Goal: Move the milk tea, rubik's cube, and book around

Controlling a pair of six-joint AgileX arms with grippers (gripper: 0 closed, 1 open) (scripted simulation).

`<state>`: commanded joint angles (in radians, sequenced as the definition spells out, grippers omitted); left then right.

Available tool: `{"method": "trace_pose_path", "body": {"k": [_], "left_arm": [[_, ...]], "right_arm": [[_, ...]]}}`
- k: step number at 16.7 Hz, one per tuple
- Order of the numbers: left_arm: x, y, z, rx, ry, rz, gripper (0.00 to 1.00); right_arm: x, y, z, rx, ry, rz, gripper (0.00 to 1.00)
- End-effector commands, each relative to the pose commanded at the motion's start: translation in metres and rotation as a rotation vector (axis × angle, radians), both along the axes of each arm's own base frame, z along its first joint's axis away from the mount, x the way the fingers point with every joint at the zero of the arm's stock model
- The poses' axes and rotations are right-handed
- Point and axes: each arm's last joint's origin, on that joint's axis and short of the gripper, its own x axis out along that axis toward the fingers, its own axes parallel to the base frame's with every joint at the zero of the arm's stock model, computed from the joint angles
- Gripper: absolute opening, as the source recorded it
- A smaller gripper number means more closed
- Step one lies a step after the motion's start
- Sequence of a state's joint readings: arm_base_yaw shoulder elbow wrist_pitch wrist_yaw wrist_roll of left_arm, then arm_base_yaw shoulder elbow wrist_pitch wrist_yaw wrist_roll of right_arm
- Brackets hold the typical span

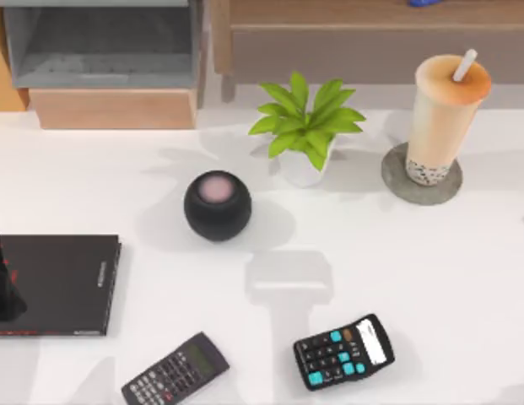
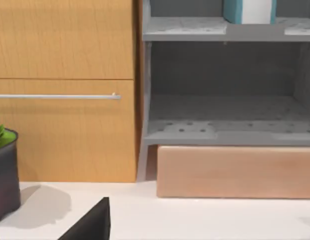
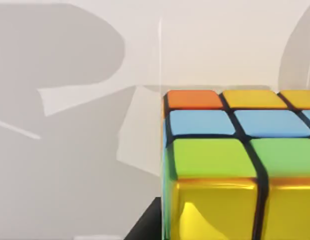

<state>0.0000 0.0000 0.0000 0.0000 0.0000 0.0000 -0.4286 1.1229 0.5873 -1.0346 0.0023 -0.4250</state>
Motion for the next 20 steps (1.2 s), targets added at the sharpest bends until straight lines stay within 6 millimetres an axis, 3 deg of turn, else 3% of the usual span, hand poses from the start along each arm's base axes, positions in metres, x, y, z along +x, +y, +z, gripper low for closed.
{"method": "trace_pose_path", "body": {"k": [3, 7, 9, 11, 14, 17, 20], "left_arm": [[0.0, 0.0, 0.0, 0.0, 0.0, 0.0, 1.0], [0.0, 0.0, 0.0, 0.0, 0.0, 0.0, 1.0], [0.0, 0.0, 0.0, 0.0, 0.0, 0.0, 1.0], [0.0, 0.0, 0.0, 0.0, 0.0, 0.0, 1.0], [0.0, 0.0, 0.0, 0.0, 0.0, 0.0, 1.0], [0.0, 0.0, 0.0, 0.0, 0.0, 0.0, 1.0], [0.0, 0.0, 0.0, 0.0, 0.0, 0.0, 1.0]], "right_arm": [[-0.001, 0.0, 0.01, -0.001, -0.001, 0.0, 0.0], [0.0, 0.001, 0.009, 0.001, 0.0, -0.001, 0.0], [0.01, 0.002, 0.017, -0.022, -0.055, 0.012, 0.0], [0.033, 0.007, 0.033, -0.067, -0.171, 0.049, 0.0], [0.087, 0.026, 0.068, -0.144, -0.424, 0.128, 0.0], [0.148, 0.066, 0.113, -0.179, -0.773, 0.182, 0.0], [0.19, 0.114, 0.163, -0.144, -1.133, 0.17, 0.0]]}}
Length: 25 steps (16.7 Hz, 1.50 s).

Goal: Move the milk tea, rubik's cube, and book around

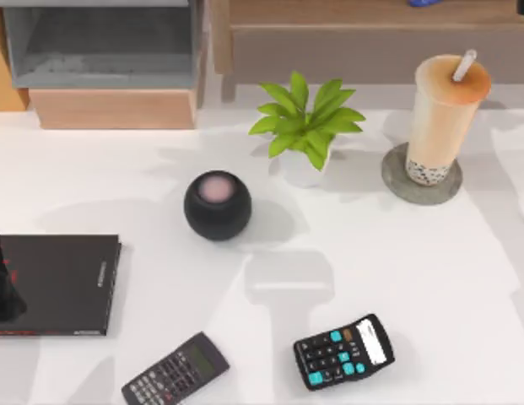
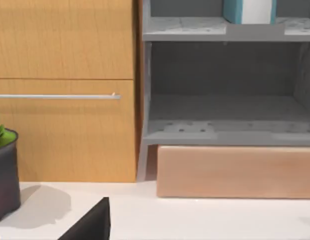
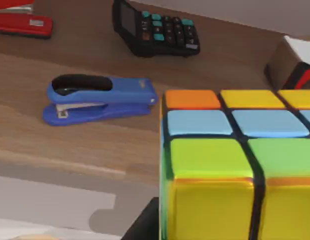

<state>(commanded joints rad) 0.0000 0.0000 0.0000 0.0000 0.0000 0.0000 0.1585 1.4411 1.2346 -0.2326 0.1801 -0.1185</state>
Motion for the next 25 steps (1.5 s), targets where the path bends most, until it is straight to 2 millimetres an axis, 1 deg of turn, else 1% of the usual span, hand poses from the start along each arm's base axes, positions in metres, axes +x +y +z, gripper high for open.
{"method": "trace_pose_path", "body": {"k": [2, 3, 5, 7, 9, 14, 17, 19, 20, 23, 25], "left_arm": [[0.0, 0.0, 0.0, 0.0, 0.0, 0.0, 1.0], [0.0, 0.0, 0.0, 0.0, 0.0, 0.0, 1.0], [0.0, 0.0, 0.0, 0.0, 0.0, 0.0, 1.0], [0.0, 0.0, 0.0, 0.0, 0.0, 0.0, 1.0], [0.0, 0.0, 0.0, 0.0, 0.0, 0.0, 1.0], [0.0, 0.0, 0.0, 0.0, 0.0, 0.0, 1.0], [0.0, 0.0, 0.0, 0.0, 0.0, 0.0, 1.0], [0.0, 0.0, 0.0, 0.0, 0.0, 0.0, 1.0], [0.0, 0.0, 0.0, 0.0, 0.0, 0.0, 1.0], [0.0, 0.0, 0.0, 0.0, 0.0, 0.0, 1.0], [0.0, 0.0, 0.0, 0.0, 0.0, 0.0, 1.0]], "right_arm": [[0.014, 0.028, 0.029, 0.065, -0.188, 0.011, 0.0], [0.019, 0.038, 0.04, 0.098, -0.26, 0.01, 0.0], [0.025, 0.053, 0.056, 0.152, -0.364, -0.002, 0.0], [0.029, 0.062, 0.065, 0.187, -0.42, -0.019, 0.0], [0.029, 0.066, 0.068, 0.2, -0.434, -0.025, 0.0], [0.029, 0.066, 0.069, 0.202, -0.438, -0.024, 0.0], [0.033, 0.08, 0.083, 0.219, -0.495, 0.023, 0.0], [0.045, 0.087, 0.094, 0.231, -0.537, 0.044, 0.0], [0.053, 0.089, 0.096, 0.233, -0.545, 0.046, 0.0], [0.084, 0.084, 0.093, 0.225, -0.533, 0.021, 0.0], [0.106, 0.078, 0.084, 0.215, -0.5, 0.003, 0.0]]}}
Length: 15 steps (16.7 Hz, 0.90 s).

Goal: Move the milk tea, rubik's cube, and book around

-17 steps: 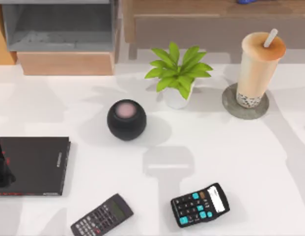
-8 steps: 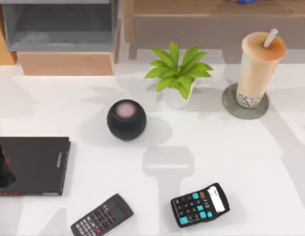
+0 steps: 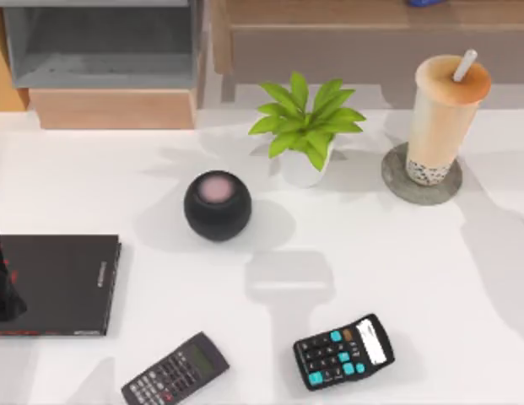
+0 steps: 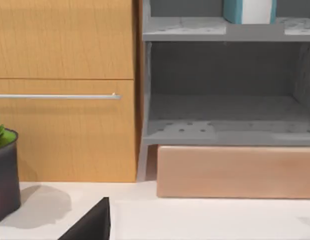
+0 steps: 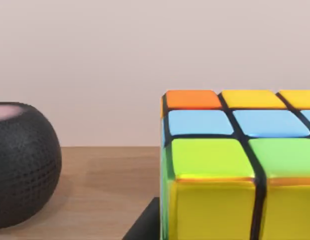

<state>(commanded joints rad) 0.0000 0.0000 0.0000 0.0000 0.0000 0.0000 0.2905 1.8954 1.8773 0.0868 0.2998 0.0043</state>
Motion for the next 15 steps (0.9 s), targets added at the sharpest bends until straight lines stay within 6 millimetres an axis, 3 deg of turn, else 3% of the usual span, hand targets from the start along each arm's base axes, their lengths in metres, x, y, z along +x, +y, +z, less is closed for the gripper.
{"method": "trace_pose_path", "body": {"k": [3, 7, 15], "left_arm": [[0.0, 0.0, 0.0, 0.0, 0.0, 0.0, 1.0], [0.0, 0.0, 0.0, 0.0, 0.0, 0.0, 1.0], [0.0, 0.0, 0.0, 0.0, 0.0, 0.0, 1.0]], "right_arm": [[0.022, -0.011, -0.015, -0.008, 0.063, -0.024, 0.0], [0.023, -0.011, -0.016, -0.009, 0.068, -0.023, 0.0], [0.023, -0.011, -0.016, -0.009, 0.068, -0.023, 0.6]]}}
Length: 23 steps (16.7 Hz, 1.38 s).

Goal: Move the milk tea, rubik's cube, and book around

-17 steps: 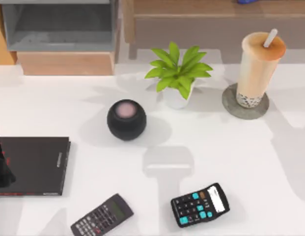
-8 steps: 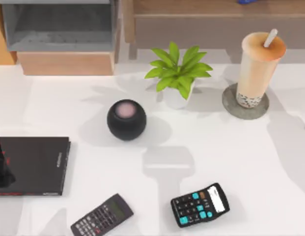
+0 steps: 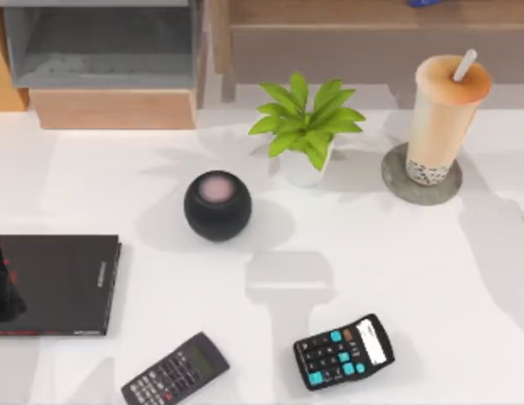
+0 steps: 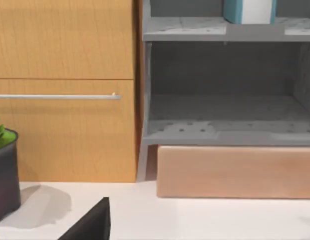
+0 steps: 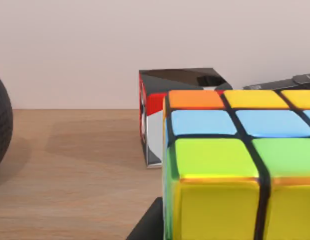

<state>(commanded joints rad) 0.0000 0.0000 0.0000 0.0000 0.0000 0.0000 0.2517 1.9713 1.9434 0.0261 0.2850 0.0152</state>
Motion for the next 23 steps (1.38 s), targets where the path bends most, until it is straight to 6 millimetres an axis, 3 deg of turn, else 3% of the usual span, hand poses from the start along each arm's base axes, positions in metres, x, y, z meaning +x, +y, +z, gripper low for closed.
{"method": "trace_pose_path", "body": {"k": [5, 6, 15, 23], "left_arm": [[0.0, 0.0, 0.0, 0.0, 0.0, 0.0, 1.0], [0.0, 0.0, 0.0, 0.0, 0.0, 0.0, 1.0], [0.0, 0.0, 0.0, 0.0, 0.0, 0.0, 1.0], [0.0, 0.0, 0.0, 0.0, 0.0, 0.0, 1.0]], "right_arm": [[0.0, 0.0, 0.0, 0.0, 0.0, 0.0, 0.98], [0.0, 0.0, 0.0, 0.0, 0.0, 0.0, 1.0], [-0.001, 0.001, 0.001, 0.0, -0.002, 0.002, 1.0], [-0.03, 0.001, 0.0, 0.0, 0.0, 0.002, 1.0]]}}
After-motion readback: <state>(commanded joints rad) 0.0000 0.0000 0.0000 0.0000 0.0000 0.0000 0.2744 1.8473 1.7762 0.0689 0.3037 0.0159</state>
